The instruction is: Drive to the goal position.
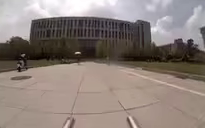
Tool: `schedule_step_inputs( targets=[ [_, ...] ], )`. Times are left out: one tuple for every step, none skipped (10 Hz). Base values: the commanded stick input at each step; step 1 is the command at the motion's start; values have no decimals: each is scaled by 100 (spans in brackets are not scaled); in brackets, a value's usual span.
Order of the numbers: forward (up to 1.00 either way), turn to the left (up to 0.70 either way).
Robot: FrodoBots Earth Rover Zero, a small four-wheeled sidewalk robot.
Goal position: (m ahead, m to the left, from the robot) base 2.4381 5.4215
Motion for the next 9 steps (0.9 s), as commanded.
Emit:
schedule_step_inputs(
  targets=[
    [70, 0],
    [70, 0],
    [70, 0],
    [70, 0],
    [70, 0],
    [70, 0],
    [70, 0],
    [70, 0],
    [70, 0]
  ],
)
